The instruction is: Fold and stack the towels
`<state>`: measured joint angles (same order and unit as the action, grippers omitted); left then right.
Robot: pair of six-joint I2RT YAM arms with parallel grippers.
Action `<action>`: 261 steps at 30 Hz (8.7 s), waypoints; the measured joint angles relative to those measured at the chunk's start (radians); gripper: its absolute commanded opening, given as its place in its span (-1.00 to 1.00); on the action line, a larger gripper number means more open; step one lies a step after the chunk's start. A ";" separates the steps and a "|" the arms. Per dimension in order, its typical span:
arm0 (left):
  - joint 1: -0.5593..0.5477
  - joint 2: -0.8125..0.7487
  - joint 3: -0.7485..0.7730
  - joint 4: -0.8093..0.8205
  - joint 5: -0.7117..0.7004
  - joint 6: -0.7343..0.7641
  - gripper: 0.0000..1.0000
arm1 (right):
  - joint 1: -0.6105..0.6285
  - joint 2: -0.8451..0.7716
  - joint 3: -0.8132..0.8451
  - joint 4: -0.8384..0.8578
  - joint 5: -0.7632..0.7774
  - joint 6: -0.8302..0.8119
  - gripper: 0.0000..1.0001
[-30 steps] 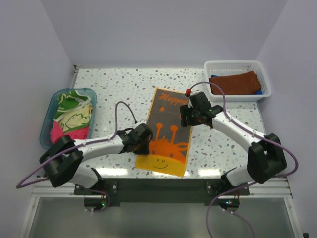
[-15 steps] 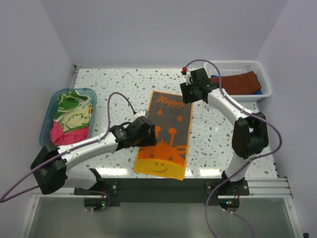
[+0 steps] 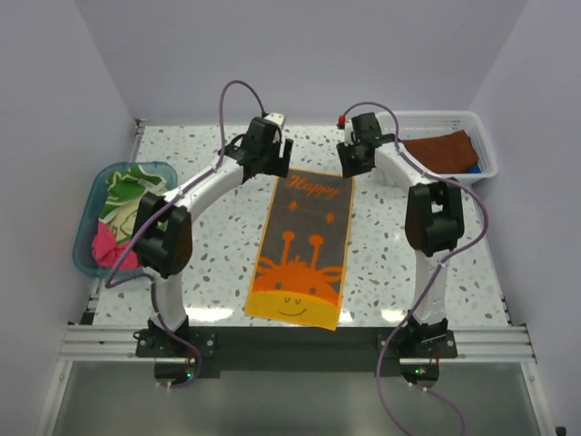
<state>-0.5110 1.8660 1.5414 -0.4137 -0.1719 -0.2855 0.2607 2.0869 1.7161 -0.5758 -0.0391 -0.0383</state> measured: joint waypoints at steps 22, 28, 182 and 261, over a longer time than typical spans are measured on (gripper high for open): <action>0.109 0.417 0.301 0.117 0.194 0.254 0.53 | -0.002 0.212 0.139 -0.002 0.130 0.044 -0.24; 0.109 0.436 0.304 0.132 0.203 0.253 0.51 | -0.011 0.245 0.192 -0.018 0.100 0.041 -0.50; 0.043 -0.554 -0.738 0.299 0.381 -0.199 -1.00 | 0.139 -0.585 -0.531 -0.173 -0.059 0.120 -1.00; 0.059 -0.423 -0.596 0.100 0.328 -0.167 -1.00 | 0.160 -0.607 -0.614 -0.059 -0.034 0.240 -1.00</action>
<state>-0.4522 1.4433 0.9455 -0.3138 0.1566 -0.4530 0.4210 1.4796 1.1023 -0.6350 -0.0734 0.2016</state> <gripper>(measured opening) 0.018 0.017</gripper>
